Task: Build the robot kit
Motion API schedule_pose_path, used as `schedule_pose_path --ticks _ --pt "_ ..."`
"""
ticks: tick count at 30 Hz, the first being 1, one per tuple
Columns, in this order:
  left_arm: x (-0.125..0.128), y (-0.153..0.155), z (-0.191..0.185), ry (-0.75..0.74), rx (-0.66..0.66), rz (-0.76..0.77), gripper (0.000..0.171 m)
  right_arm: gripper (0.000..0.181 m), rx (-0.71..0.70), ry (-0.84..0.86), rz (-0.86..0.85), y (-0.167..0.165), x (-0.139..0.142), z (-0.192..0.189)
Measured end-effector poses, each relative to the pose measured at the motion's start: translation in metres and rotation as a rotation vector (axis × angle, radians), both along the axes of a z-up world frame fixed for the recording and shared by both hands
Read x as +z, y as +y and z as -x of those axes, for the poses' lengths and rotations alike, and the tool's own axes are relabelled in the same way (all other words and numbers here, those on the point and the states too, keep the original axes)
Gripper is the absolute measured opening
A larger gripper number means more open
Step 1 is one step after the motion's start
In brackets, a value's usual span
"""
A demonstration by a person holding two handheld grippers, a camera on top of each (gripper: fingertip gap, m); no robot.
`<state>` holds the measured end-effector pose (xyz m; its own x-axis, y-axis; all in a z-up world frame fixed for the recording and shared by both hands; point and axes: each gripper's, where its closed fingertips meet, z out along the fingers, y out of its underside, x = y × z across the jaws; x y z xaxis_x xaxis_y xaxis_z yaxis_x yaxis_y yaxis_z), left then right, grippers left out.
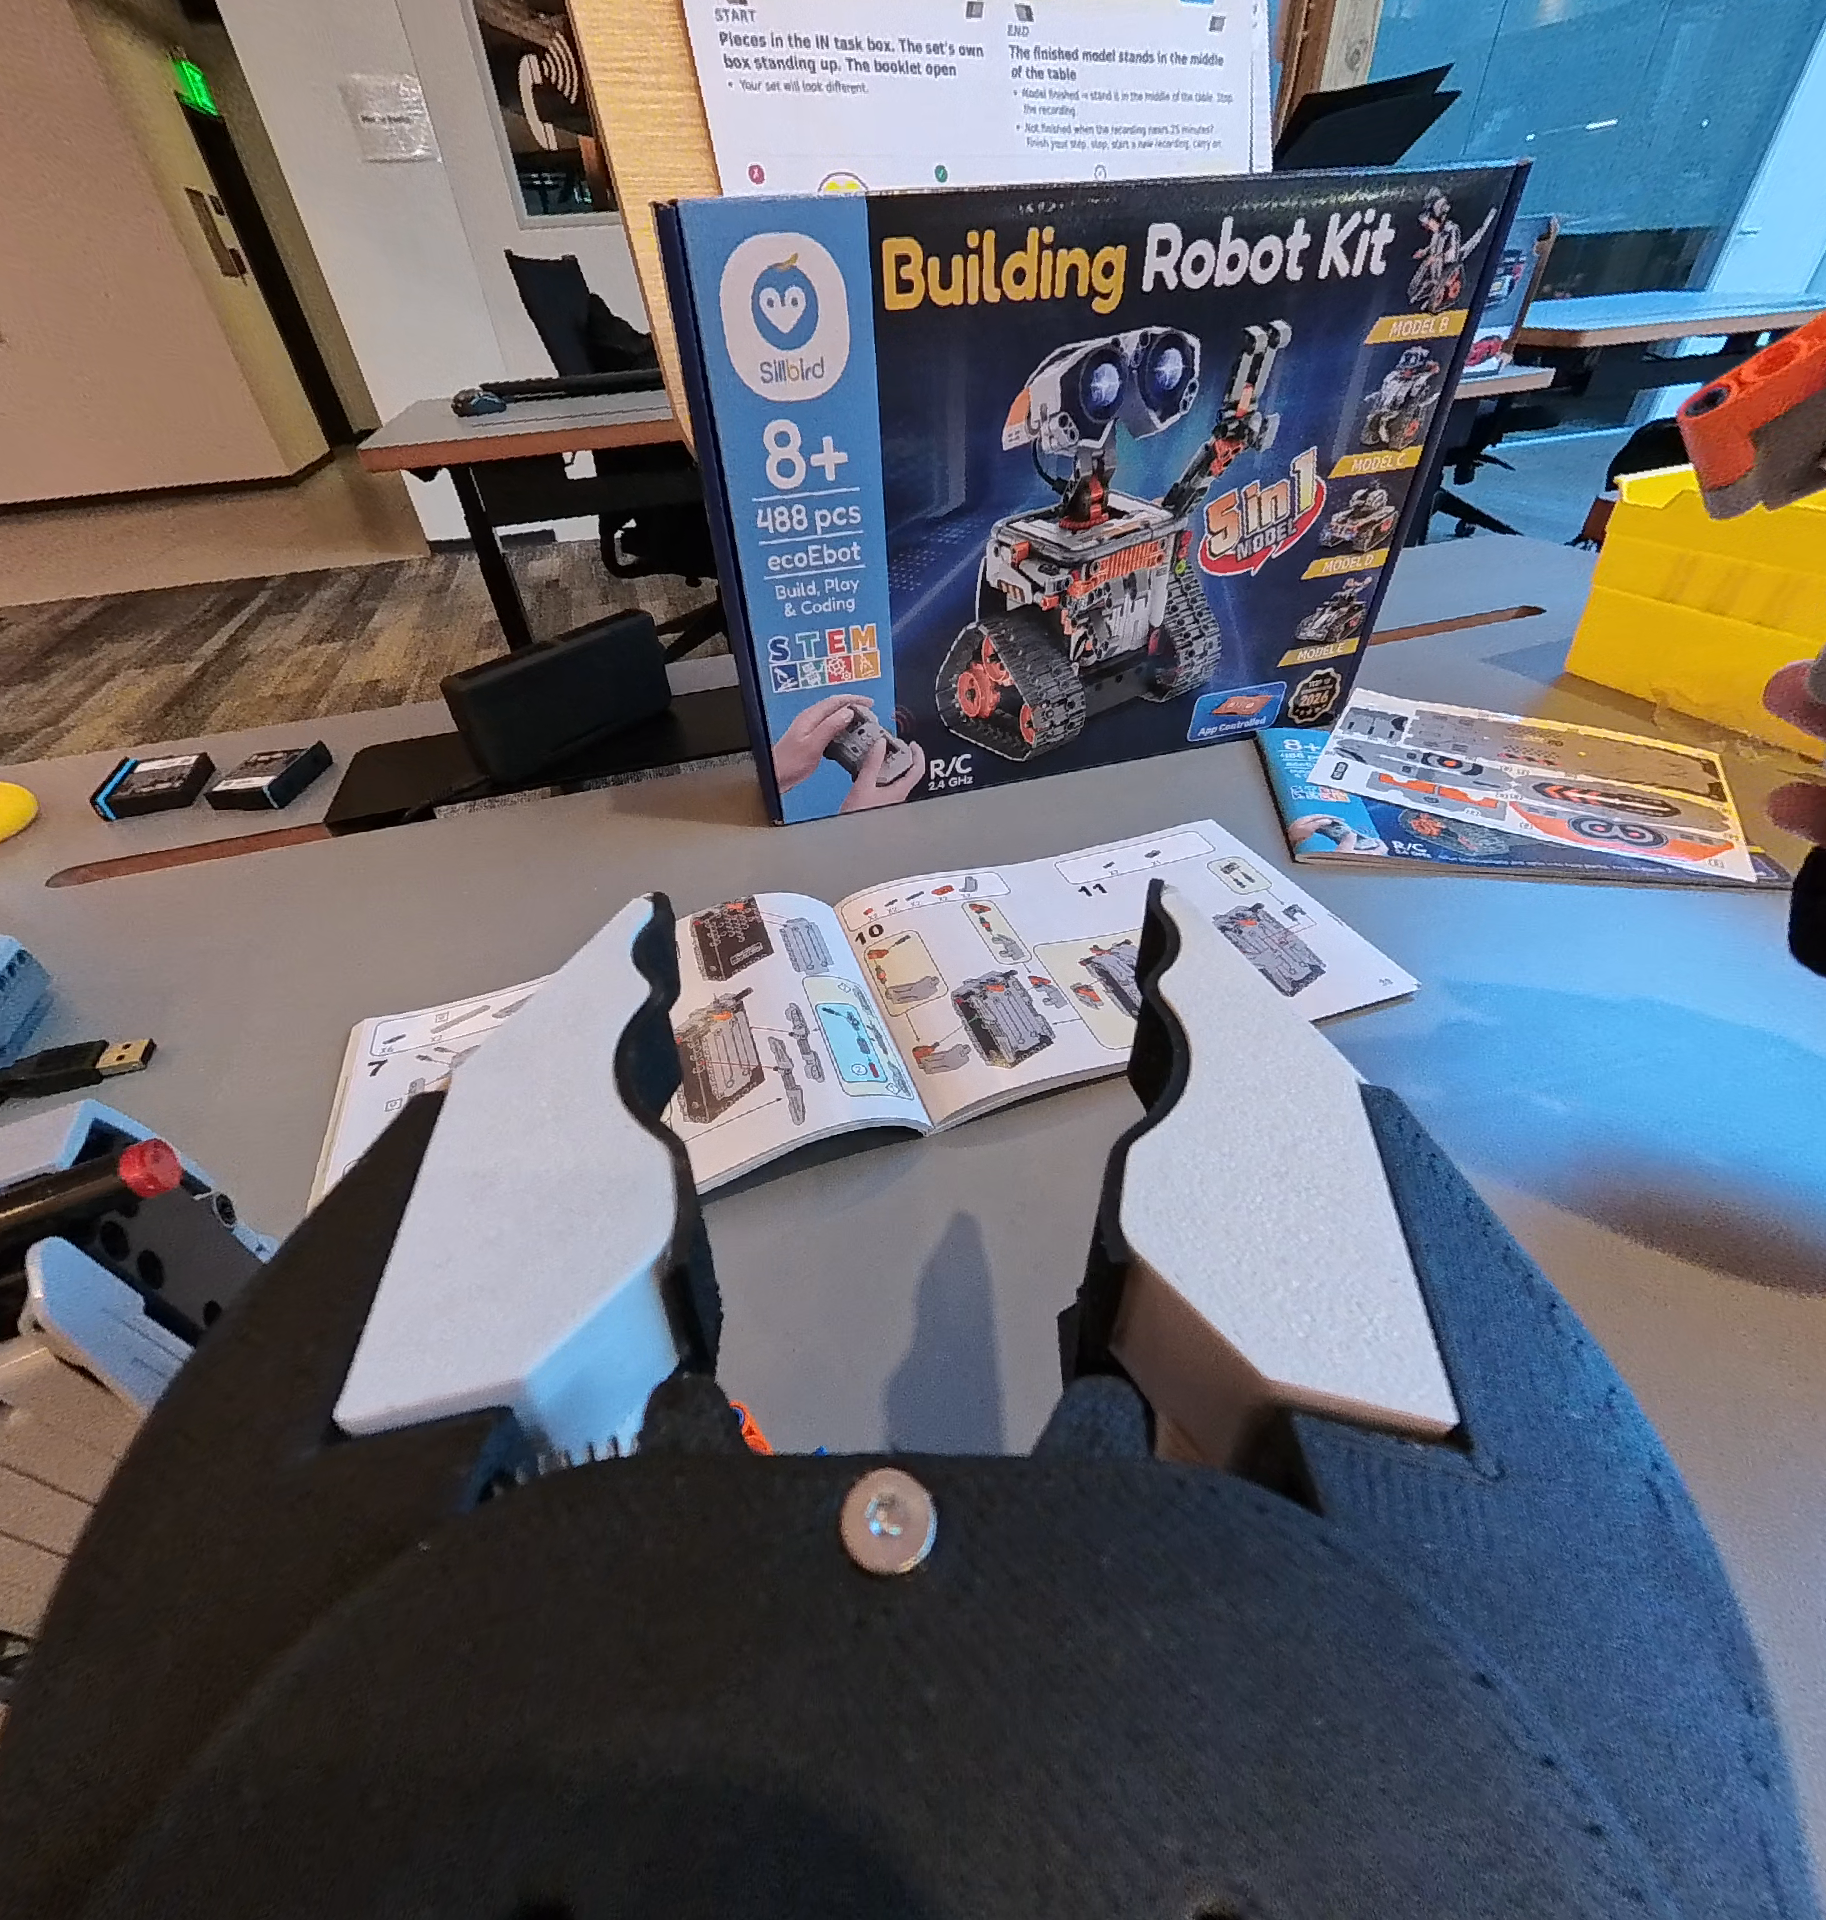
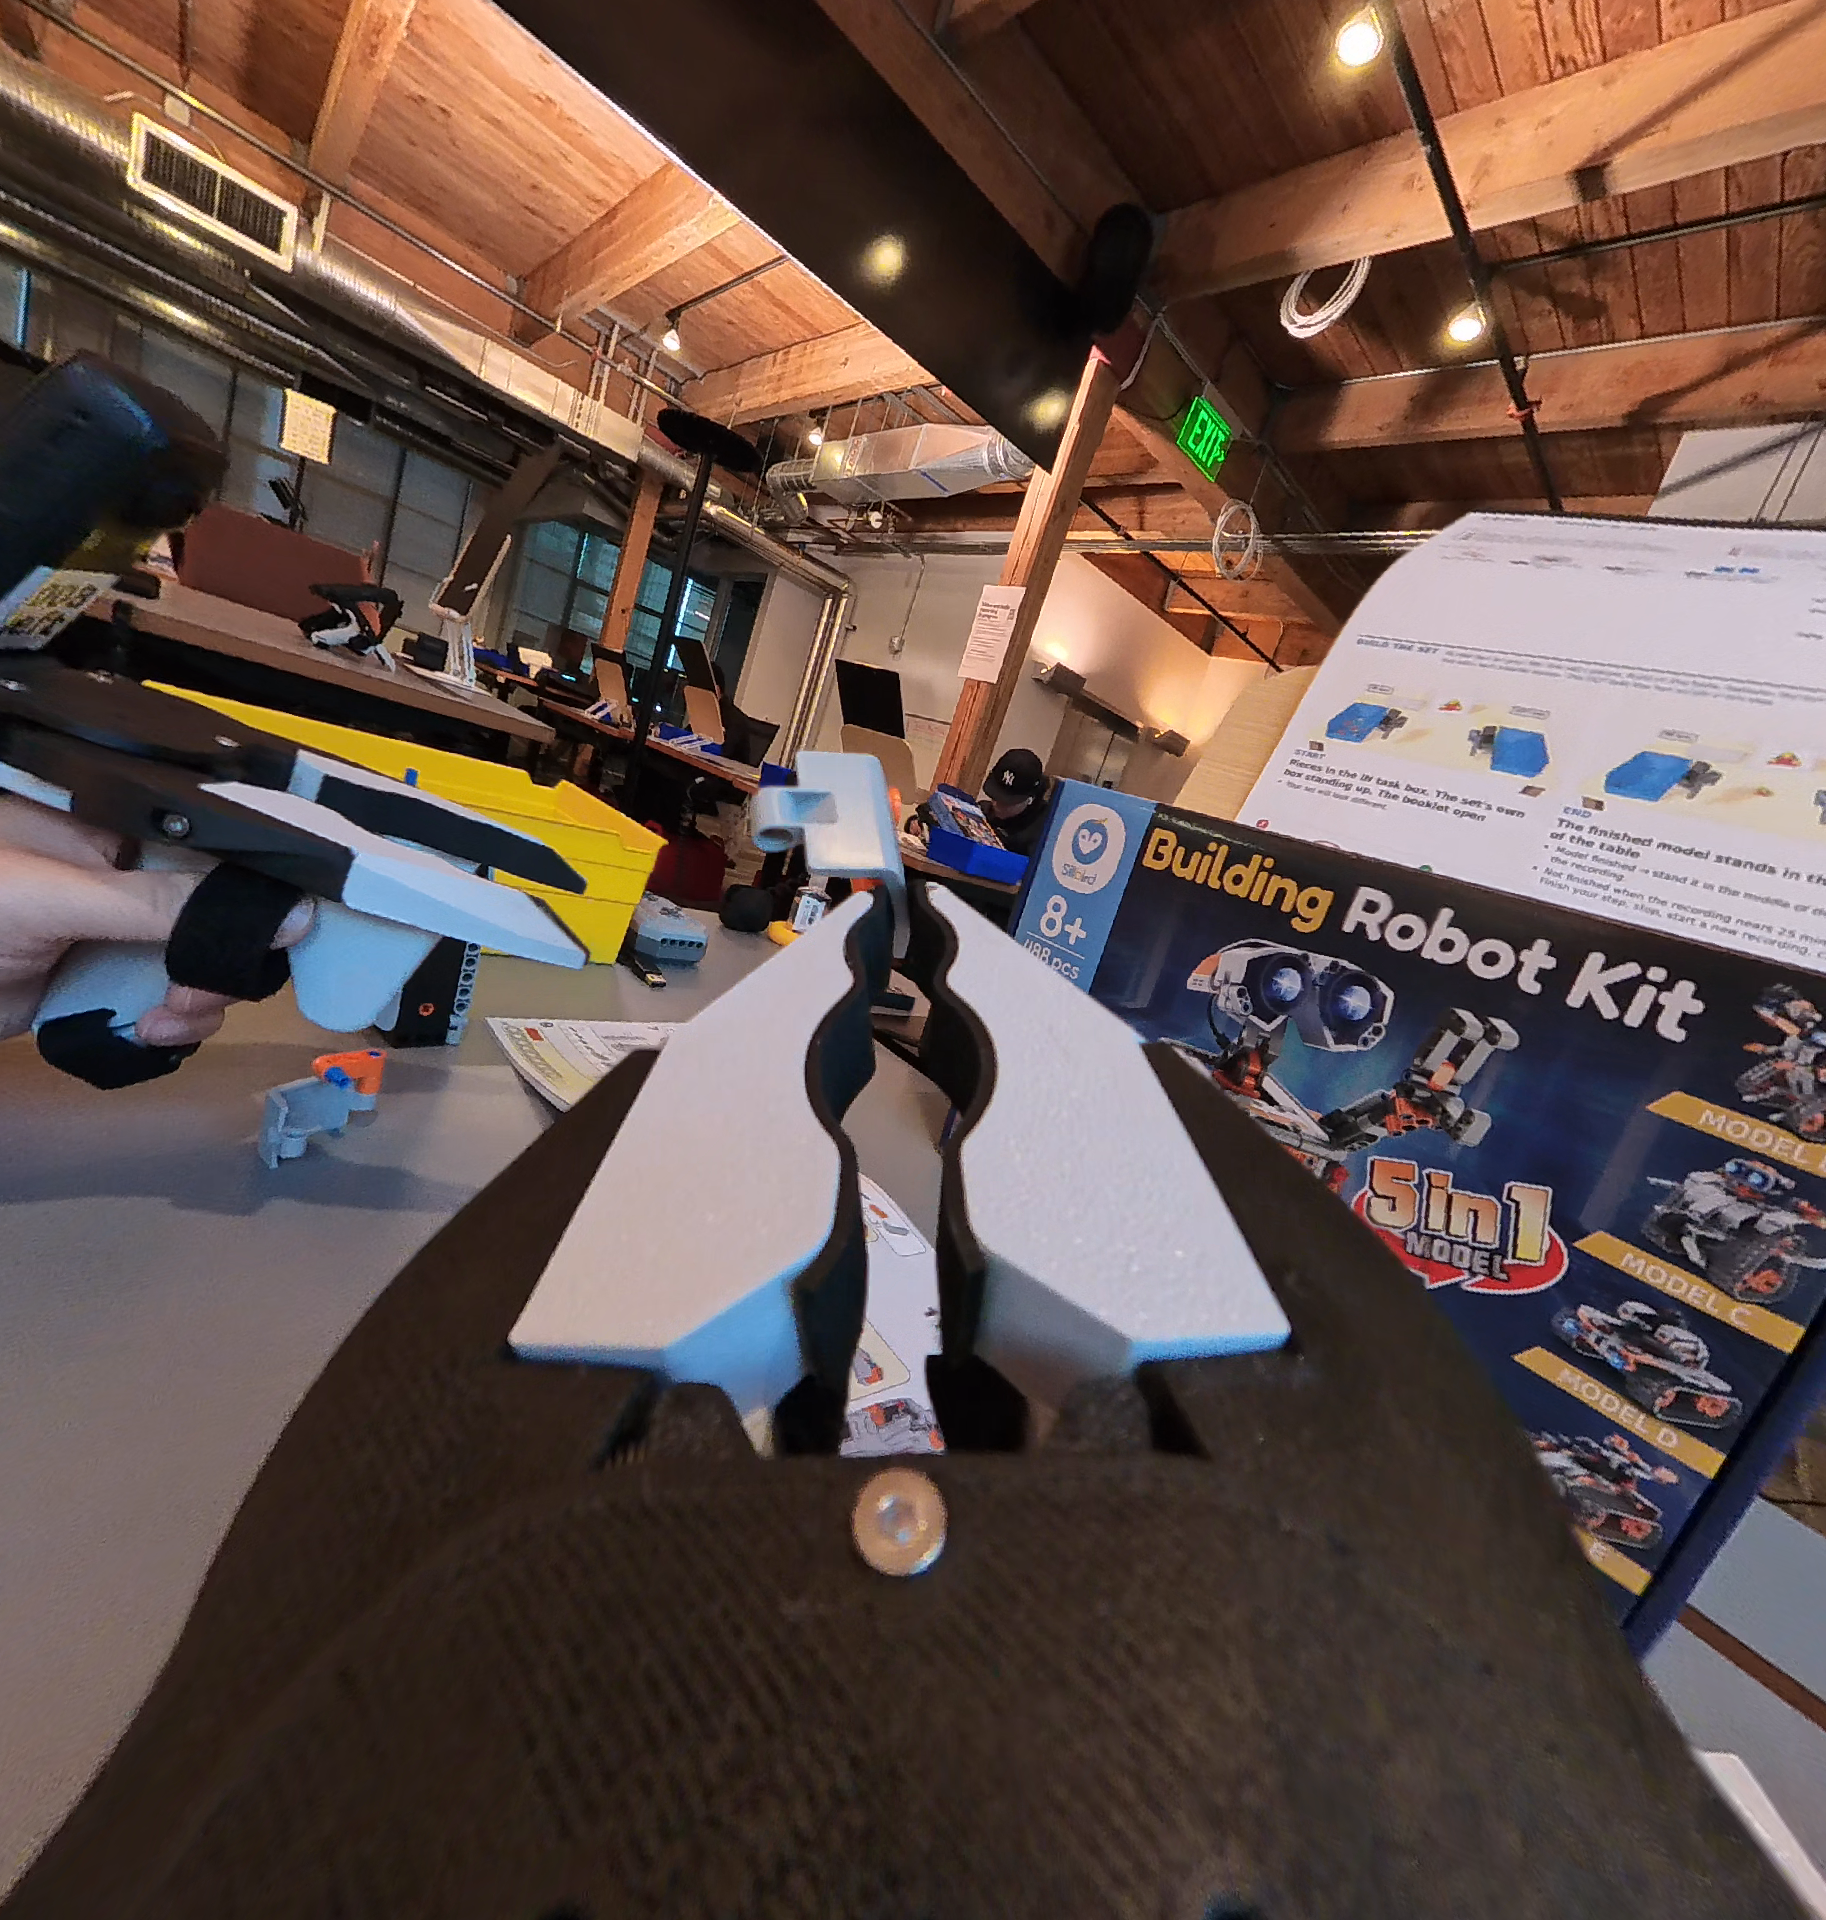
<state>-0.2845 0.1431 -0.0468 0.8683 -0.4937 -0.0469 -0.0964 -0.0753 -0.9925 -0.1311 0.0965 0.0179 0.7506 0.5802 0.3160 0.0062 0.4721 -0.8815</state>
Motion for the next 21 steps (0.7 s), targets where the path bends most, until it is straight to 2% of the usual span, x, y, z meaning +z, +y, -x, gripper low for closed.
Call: schedule_pose_path --ticks 11,21 --pt "-0.001 0.0 -0.001 0.002 -0.002 0.002 0.088 0.002 -0.002 -0.073 -0.036 -0.005 -0.003 0.01" --pt "-0.001 0.0 -0.002 0.006 -0.006 0.002 0.088 0.001 -0.038 0.045 0.038 0.009 0.0 -0.013"
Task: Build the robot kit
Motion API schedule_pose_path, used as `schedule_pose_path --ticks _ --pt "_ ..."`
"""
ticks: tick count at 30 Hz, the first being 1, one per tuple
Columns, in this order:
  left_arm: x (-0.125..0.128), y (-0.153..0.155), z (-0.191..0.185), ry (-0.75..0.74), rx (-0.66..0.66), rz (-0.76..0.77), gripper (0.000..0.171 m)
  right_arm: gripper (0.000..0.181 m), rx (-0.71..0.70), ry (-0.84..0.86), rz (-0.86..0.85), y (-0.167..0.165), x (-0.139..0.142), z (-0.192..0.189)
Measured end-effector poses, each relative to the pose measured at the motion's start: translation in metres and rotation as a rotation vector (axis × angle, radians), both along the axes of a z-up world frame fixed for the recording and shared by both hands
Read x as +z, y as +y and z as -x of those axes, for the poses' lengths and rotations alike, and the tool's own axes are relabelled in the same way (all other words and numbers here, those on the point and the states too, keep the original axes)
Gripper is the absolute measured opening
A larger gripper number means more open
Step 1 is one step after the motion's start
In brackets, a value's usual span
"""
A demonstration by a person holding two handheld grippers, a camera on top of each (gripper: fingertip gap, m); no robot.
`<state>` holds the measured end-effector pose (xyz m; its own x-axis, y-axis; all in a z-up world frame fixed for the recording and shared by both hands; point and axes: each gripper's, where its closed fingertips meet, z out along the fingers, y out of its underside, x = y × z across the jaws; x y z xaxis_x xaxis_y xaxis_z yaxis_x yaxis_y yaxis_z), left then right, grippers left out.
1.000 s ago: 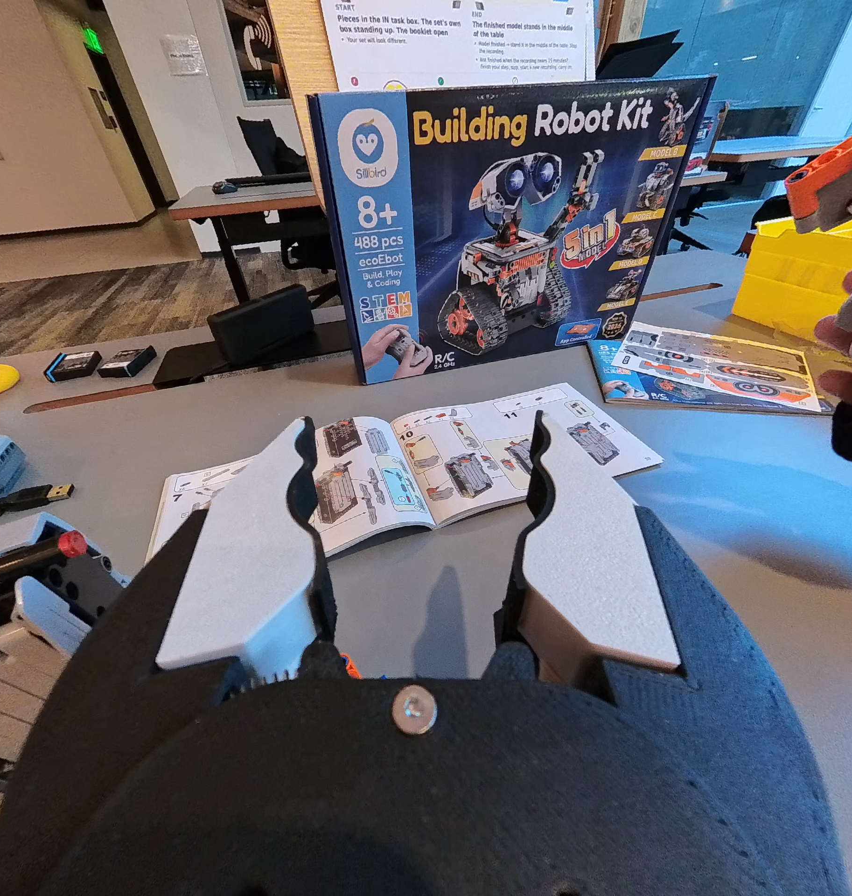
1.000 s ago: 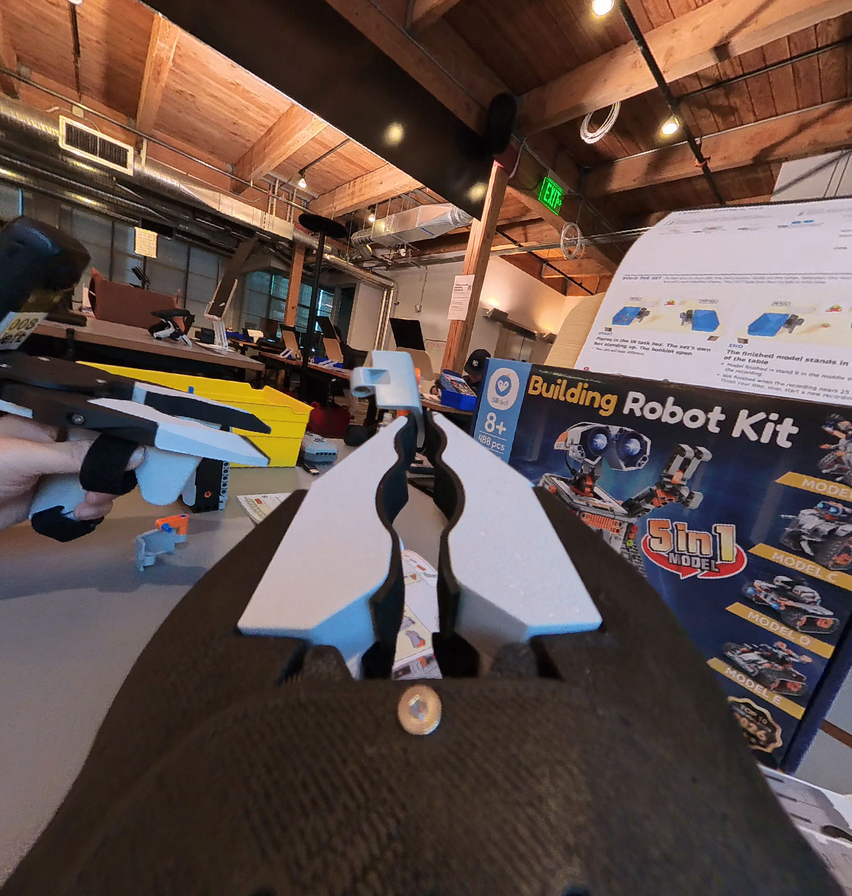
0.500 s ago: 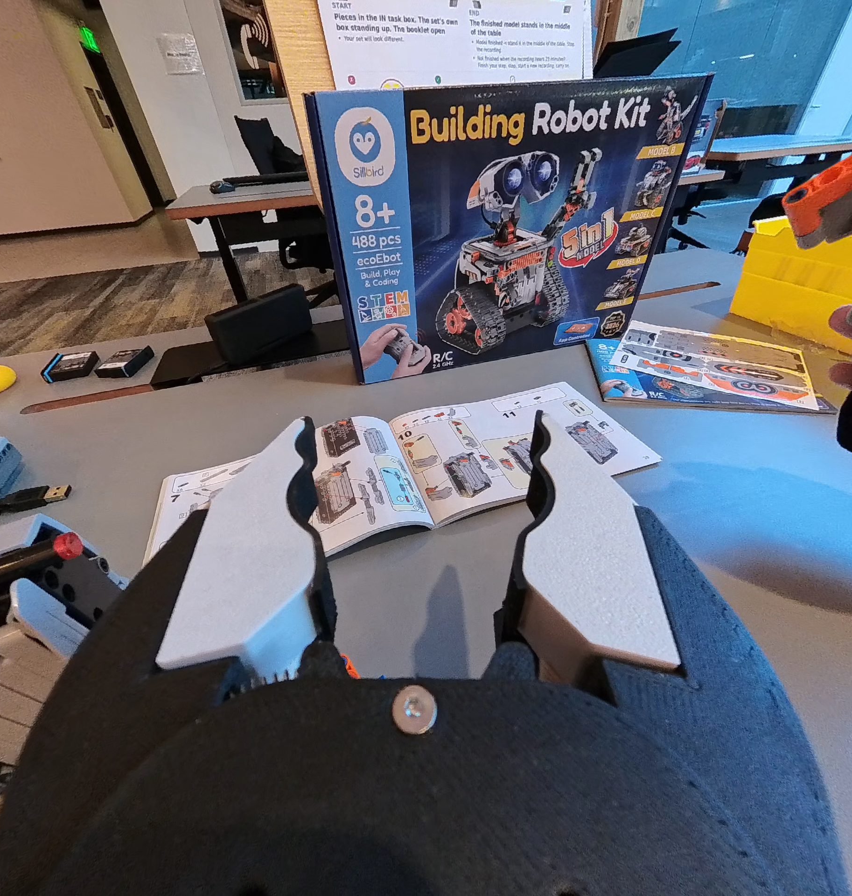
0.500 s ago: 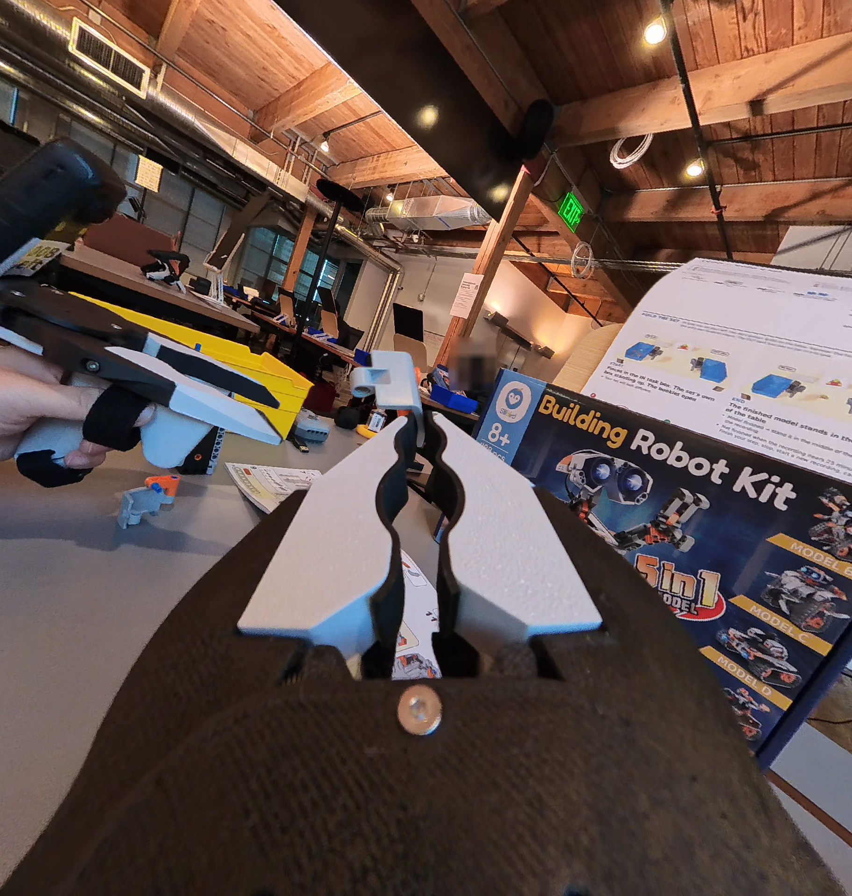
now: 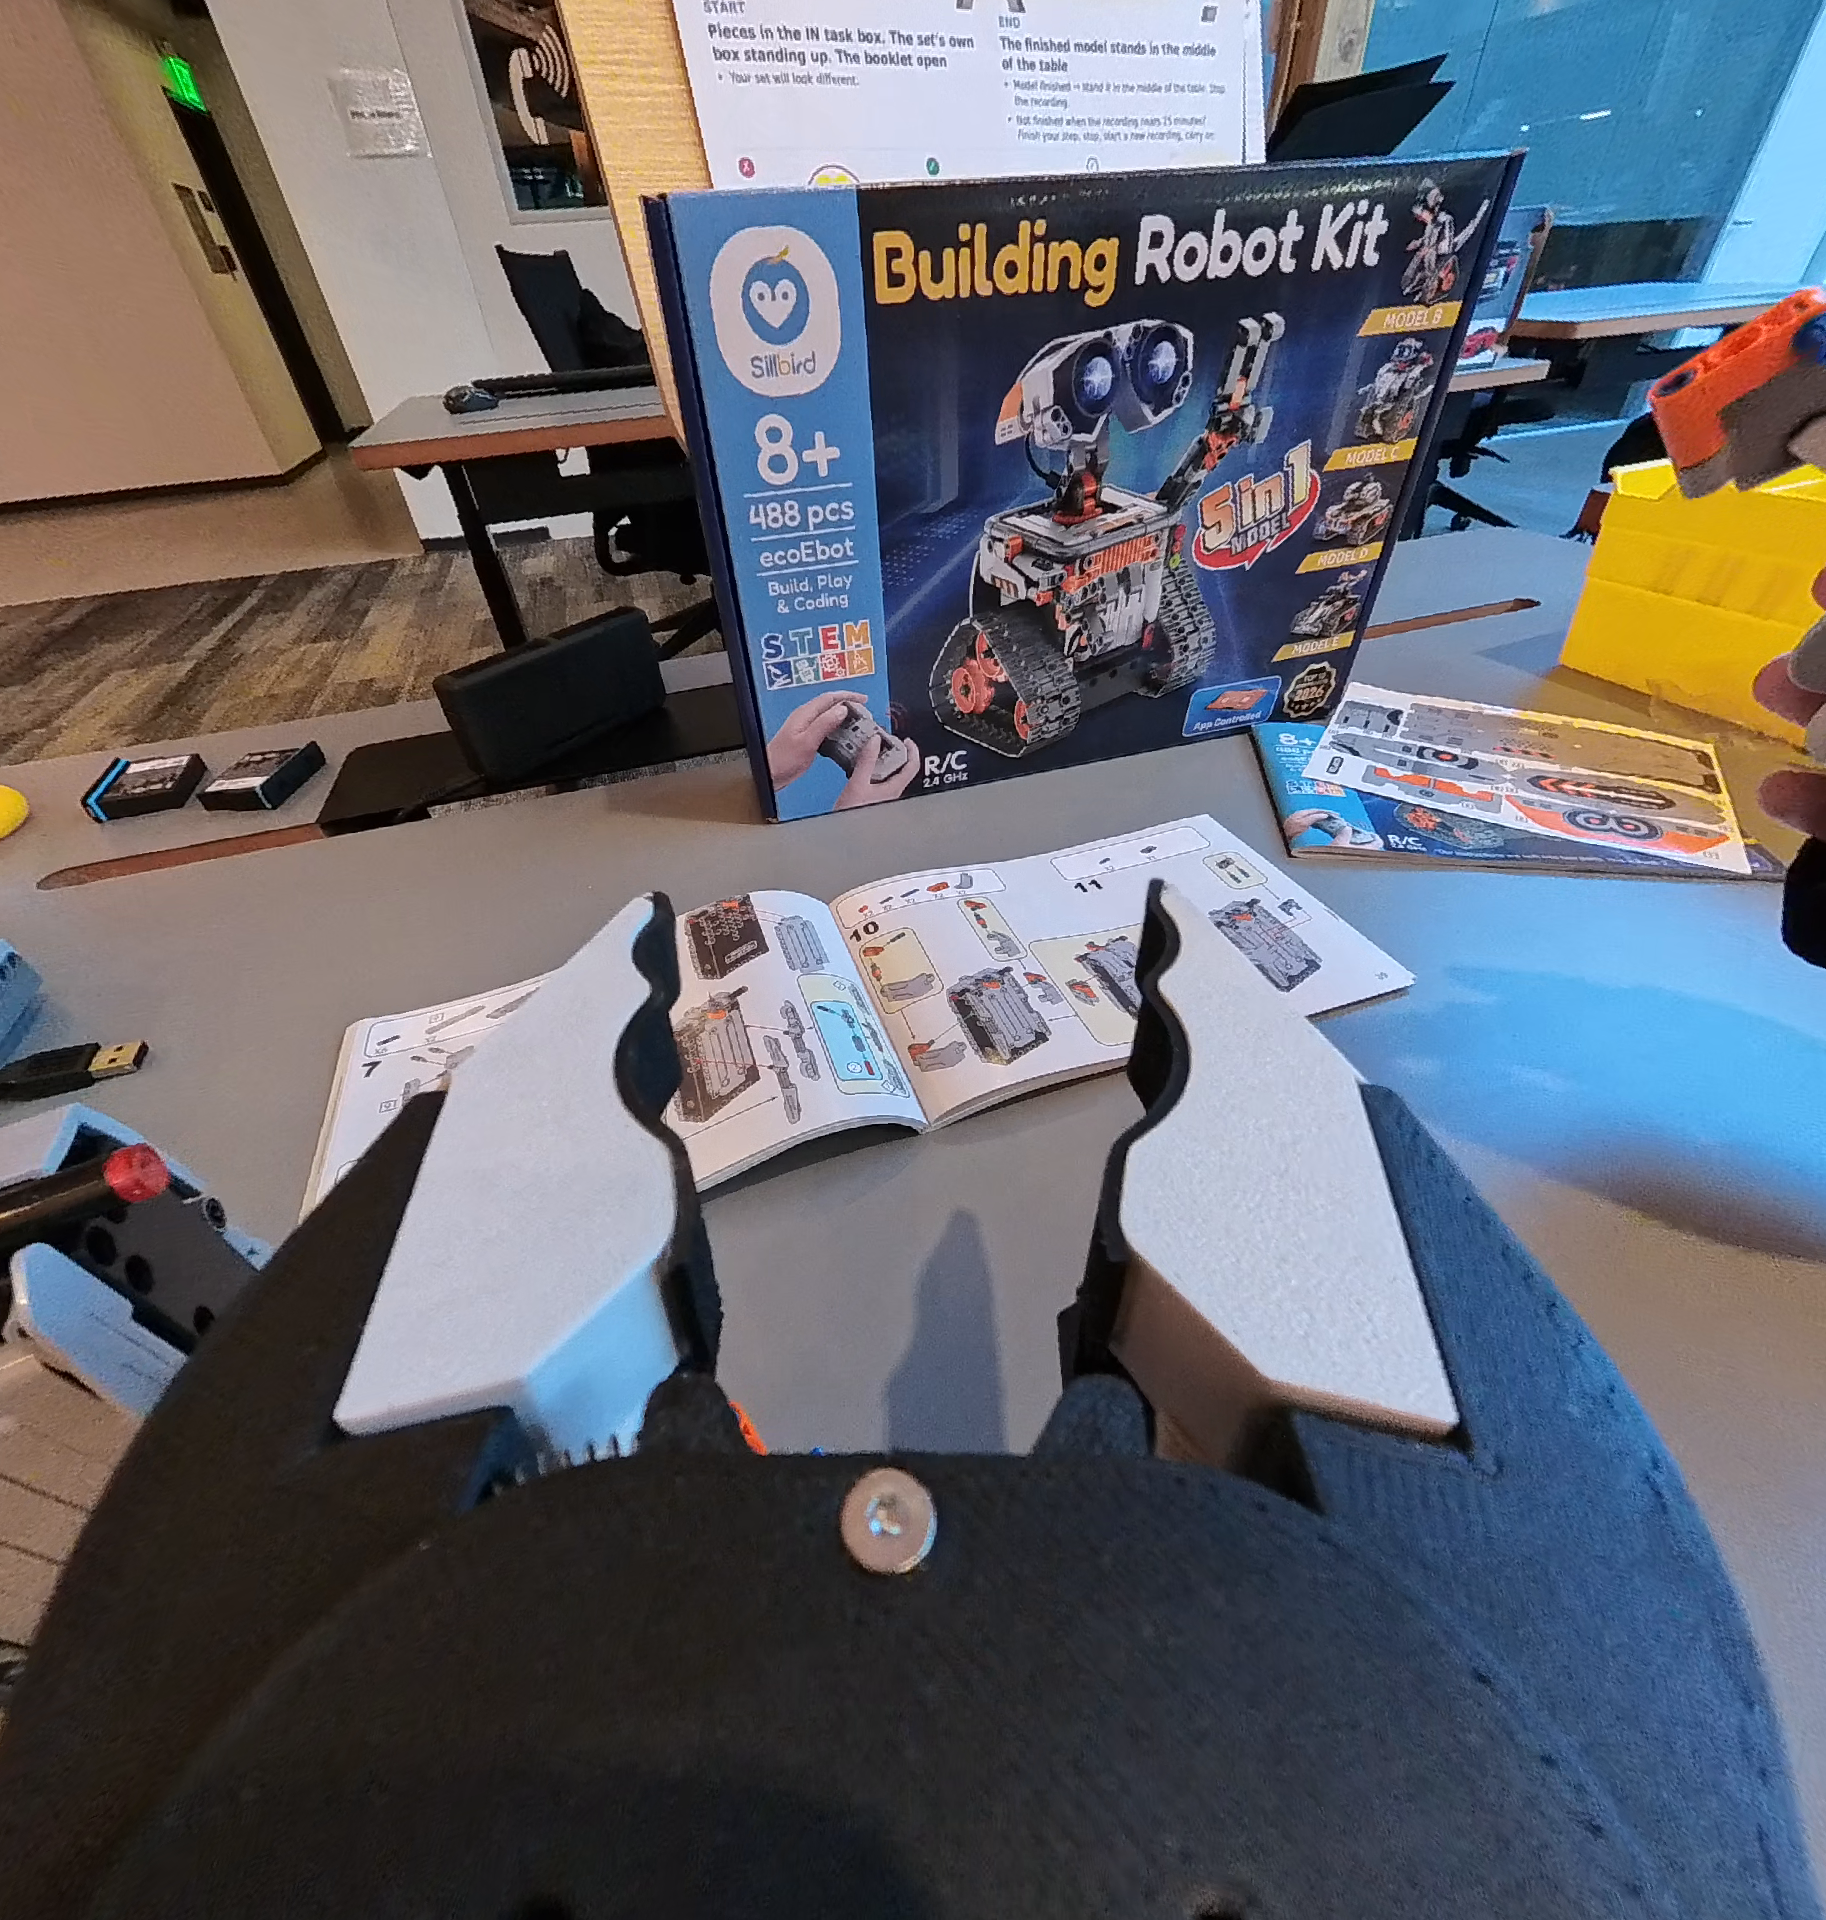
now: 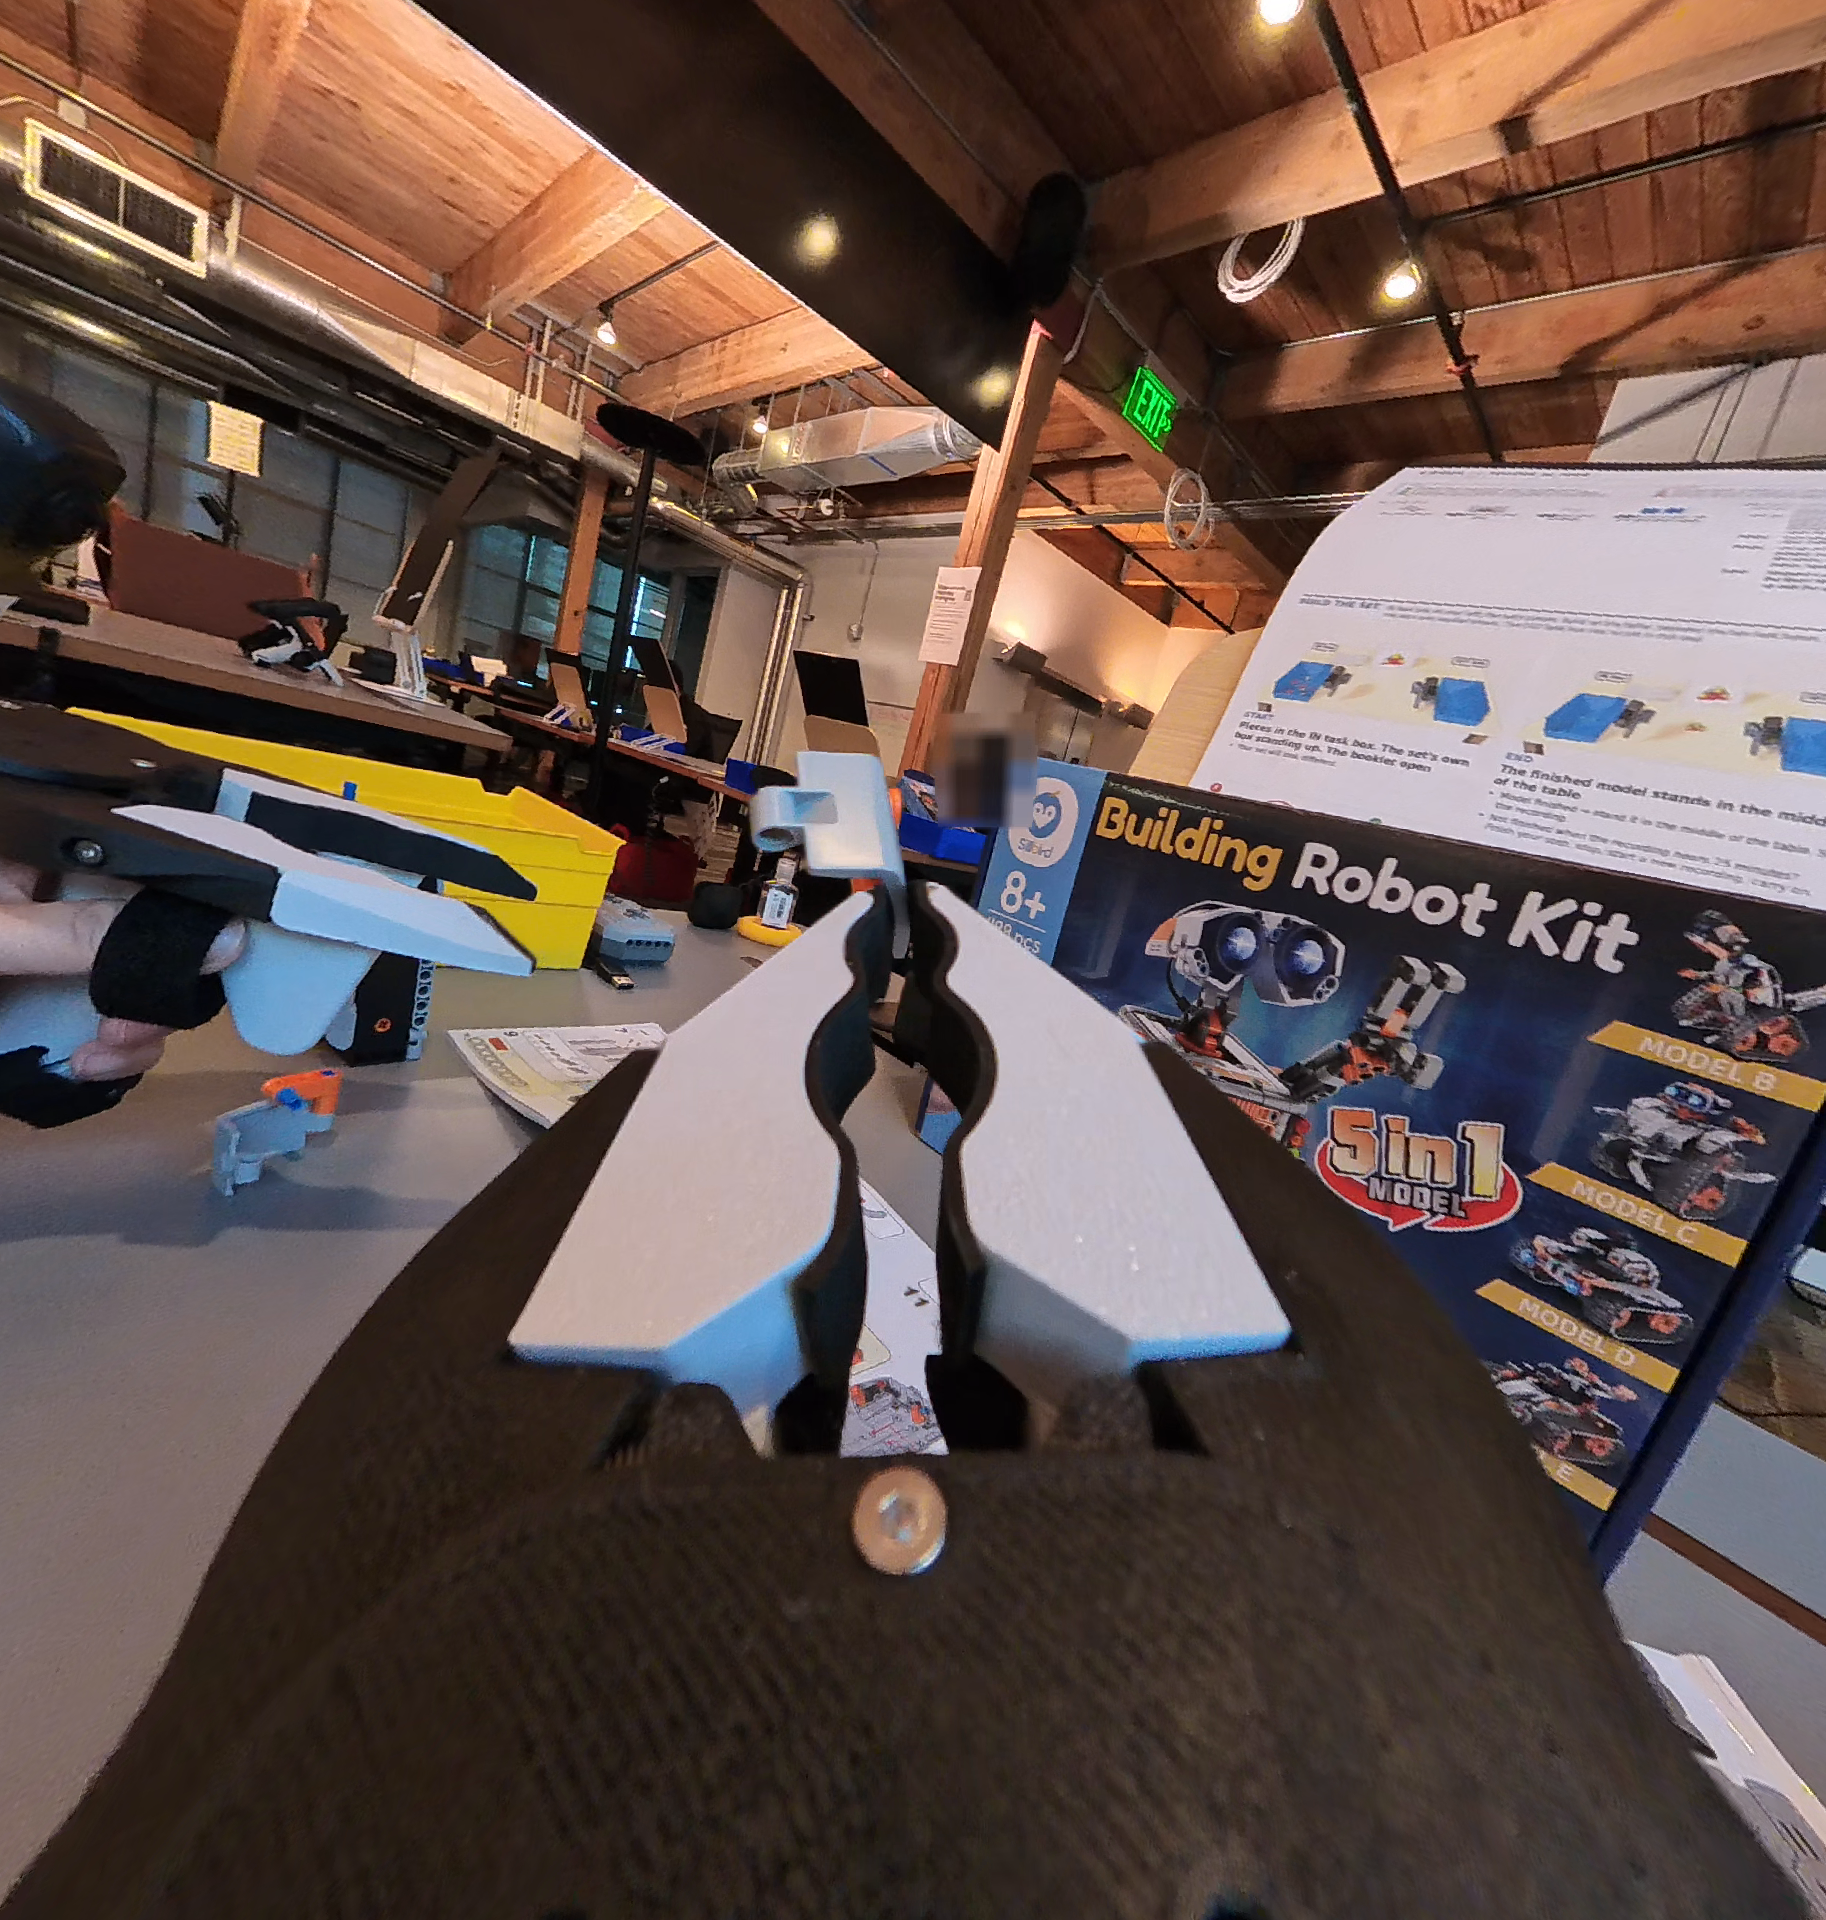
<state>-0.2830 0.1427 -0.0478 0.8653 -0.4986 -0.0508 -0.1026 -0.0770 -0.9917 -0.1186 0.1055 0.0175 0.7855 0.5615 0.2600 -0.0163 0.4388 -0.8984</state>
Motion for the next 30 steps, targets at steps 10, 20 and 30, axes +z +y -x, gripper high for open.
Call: schedule_pose_path --ticks 10,20,30 --pt "0.001 0.0 0.0 -0.002 0.0 -0.002 0.088 0.001 -0.013 -0.068 -0.031 -0.004 -0.002 0.008" --pt "0.0 0.0 0.0 0.0 0.0 -0.002 0.088 0.001 -0.017 -0.069 -0.035 -0.004 -0.001 0.008" --pt "0.002 -0.001 -0.001 -0.004 -0.004 -0.006 0.088 0.002 -0.002 -0.072 -0.06 -0.009 0.002 0.012"
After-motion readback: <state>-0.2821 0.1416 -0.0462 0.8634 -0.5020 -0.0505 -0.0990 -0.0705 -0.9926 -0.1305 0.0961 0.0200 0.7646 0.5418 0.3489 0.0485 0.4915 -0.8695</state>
